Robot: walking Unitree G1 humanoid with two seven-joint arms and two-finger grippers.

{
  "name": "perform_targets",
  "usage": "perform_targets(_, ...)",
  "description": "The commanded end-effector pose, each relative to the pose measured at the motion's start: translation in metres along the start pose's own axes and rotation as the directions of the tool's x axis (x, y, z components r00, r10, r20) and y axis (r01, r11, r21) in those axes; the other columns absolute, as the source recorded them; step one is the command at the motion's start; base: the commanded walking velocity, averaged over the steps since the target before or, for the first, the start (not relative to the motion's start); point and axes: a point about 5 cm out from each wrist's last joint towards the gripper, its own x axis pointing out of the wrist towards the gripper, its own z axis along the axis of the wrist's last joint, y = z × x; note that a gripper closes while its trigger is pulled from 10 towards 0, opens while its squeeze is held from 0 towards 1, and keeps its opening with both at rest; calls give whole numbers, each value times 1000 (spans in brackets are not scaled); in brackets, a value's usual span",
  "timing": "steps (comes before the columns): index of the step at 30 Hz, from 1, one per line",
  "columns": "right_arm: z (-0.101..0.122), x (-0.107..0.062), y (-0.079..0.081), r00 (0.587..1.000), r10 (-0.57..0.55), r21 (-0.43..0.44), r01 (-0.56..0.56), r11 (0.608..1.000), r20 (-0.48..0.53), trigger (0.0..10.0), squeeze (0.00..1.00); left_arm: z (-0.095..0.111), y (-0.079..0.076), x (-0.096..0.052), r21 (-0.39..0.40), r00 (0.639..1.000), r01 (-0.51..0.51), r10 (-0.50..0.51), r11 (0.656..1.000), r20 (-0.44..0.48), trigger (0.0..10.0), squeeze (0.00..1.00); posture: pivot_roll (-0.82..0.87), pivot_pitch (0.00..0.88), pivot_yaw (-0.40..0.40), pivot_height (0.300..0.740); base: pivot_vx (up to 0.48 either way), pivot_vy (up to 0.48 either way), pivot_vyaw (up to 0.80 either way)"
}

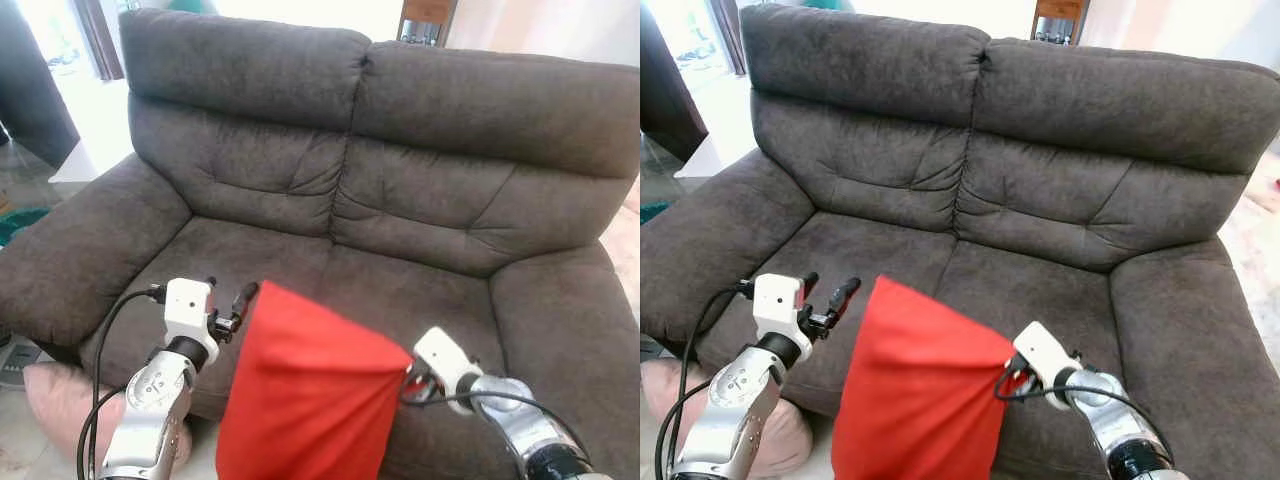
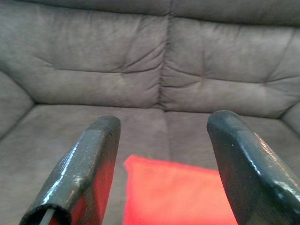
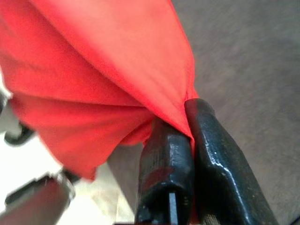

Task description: Move the pillow to the sofa from floor

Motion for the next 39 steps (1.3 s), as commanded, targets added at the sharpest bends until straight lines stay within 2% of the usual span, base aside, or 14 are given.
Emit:
perform_targets(1,-1,-7,-10,1000,-9,-45,8,999,-21,10000,0,3,-1,-1,-27,998,59,-59,998,-17,10000,0,148,14,-76,740,0,0,0)
perform_targets(5,-2,-13,-12,999,41,-96,-43,994,-19,10000,0,-8,-4,-17,-49,945,269,-273,962,-182,10000,0,149,13,-73,740,0,0,0)
perform_targets(8,2,-16,-12,996,85,-124,-84,989,-1,10000,0,-23,-2,-34,-35,866,392,-382,919,-323,10000,0,148,12,-72,740,0,0,0)
perform_targets(9,5,-18,-13,995,101,-147,-99,984,5,10000,0,-32,3,-45,-26,816,440,-411,898,-406,10000,0,147,11,-71,740,0,0,0)
perform_targets(10,5,-18,-13,995,101,-147,-99,984,5,10000,0,-32,3,-45,-26,816,440,-411,898,-406,10000,0,147,11,-71,740,0,0,0)
perform_targets(11,10,-21,-15,992,122,-184,-117,976,15,10000,0,-43,12,-60,-32,748,485,-433,874,-503,10000,0,146,10,-70,740,0,0,0)
perform_targets(13,14,-24,-16,990,140,-219,-132,967,21,10000,0,-48,17,-72,-59,689,515,-454,855,-566,10000,0,145,9,-70,740,0,0,0)
perform_targets(14,19,-26,-15,986,162,-243,-150,958,31,10000,0,-54,21,-80,-56,642,539,-453,840,-619,10000,0,145,7,-71,740,0,0,0)
perform_targets(15,19,-26,-15,986,162,-243,-150,958,31,10000,0,-54,21,-80,-56,642,539,-453,840,-619,10000,0,145,7,-71,740,0,0,0)
perform_targets(19,28,-33,-9,964,264,-287,-245,926,29,10000,0,-65,33,-89,28,566,598,-396,801,-723,10000,0,142,4,-71,740,0,0,0)
perform_targets(26,8,-46,0,917,351,-425,-399,812,-190,10000,0,-61,32,-82,54,560,630,-404,775,-723,10000,0,142,4,-76,740,0,0,0)
perform_targets(32,3,-56,11,869,436,-428,-494,757,-232,10000,0,-58,32,-81,70,552,658,-418,750,-721,10000,0,140,6,-75,740,0,0,0)
perform_targets(35,2,-66,15,835,473,-449,-550,704,-280,10000,0,-58,32,-80,92,528,701,-428,707,-733,10000,0,135,6,-71,740,0,0,0)
perform_targets(39,7,-69,17,827,486,-475,-561,678,-283,10000,0,-62,33,-80,100,494,733,-425,673,-758,10000,0,133,5,-71,740,0,0,0)
